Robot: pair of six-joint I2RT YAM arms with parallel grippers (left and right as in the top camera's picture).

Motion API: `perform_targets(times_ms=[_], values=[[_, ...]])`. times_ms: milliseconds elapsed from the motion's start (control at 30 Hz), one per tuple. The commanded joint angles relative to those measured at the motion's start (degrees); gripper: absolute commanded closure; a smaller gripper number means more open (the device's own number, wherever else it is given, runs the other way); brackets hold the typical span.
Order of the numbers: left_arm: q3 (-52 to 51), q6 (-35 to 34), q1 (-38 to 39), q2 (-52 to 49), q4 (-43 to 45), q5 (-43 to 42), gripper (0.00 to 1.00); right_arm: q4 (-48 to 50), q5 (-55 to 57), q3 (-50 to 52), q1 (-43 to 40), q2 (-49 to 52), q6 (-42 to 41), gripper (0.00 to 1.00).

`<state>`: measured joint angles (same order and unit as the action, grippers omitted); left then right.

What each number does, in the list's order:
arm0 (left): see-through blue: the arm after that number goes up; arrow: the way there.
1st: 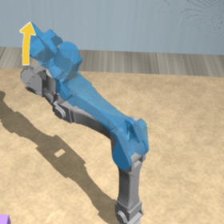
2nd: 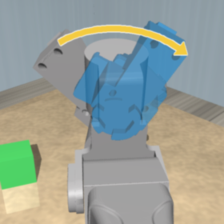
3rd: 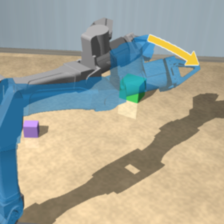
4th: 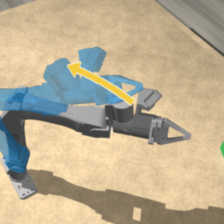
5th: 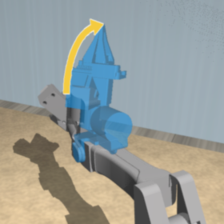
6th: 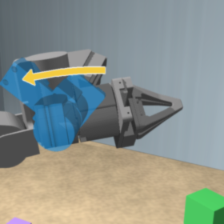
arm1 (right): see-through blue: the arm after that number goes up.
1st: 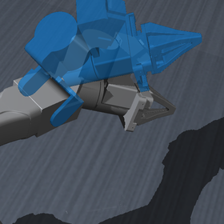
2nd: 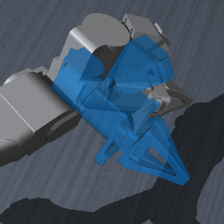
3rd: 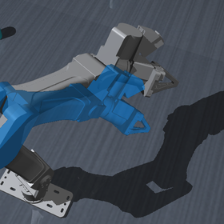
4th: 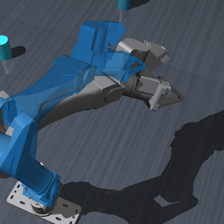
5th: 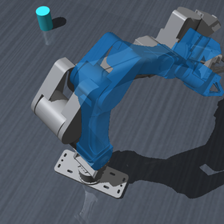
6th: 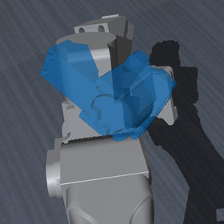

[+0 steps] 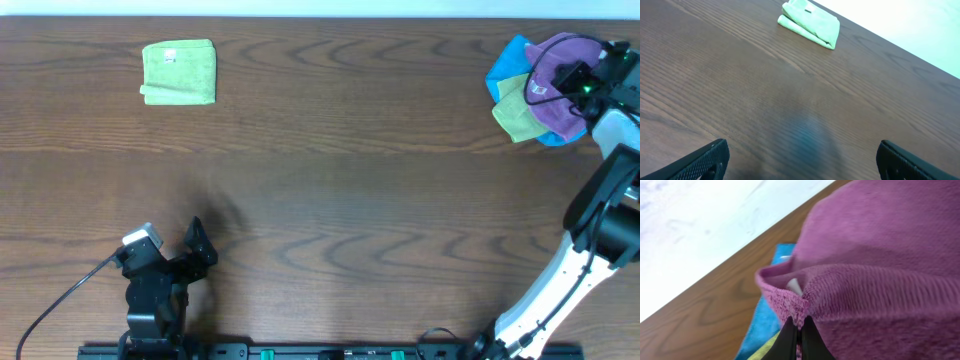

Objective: Fold the cloth
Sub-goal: 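Grasp the purple cloth corner and drag it to table center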

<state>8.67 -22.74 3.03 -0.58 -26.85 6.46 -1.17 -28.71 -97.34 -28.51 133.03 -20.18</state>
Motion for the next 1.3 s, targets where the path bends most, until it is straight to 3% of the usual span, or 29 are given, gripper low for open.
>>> perform_targets(times_ms=[0, 433, 567, 833, 933, 1067, 1267], values=[[-1.0, -0.4, -0.3, 0.3, -0.3, 0.8, 0.05, -0.6, -6.5, -3.1, 1.6, -1.1, -0.5, 0.99], [-1.0, -0.4, -0.3, 0.3, -0.3, 0.8, 0.05, -16.2, -8.4, -4.2, 15.8, -24.6, 0.5, 0.99], [-1.0, -0.4, -0.3, 0.3, -0.3, 0.8, 0.05, -25.4, 2.4, -4.2, 24.8, -28.9, -2.1, 0.98], [-1.0, -0.4, -0.3, 0.3, -0.3, 0.8, 0.05, -12.8, 25.2, -4.2, 34.4, -29.1, 3.1, 0.98], [-1.0, -0.4, -0.3, 0.3, -0.3, 0.8, 0.05, -9.8, 25.2, -4.2, 35.6, -28.9, 7.6, 0.98], [-1.0, -0.4, -0.3, 0.3, -0.3, 0.8, 0.05, -16.7, 21.0, -4.2, 38.2, -28.8, 8.5, 0.99], [-1.0, -0.4, -0.3, 0.3, -0.3, 0.8, 0.05, -13.0, 28.1, -4.2, 40.6, -28.3, 14.3, 0.99]])
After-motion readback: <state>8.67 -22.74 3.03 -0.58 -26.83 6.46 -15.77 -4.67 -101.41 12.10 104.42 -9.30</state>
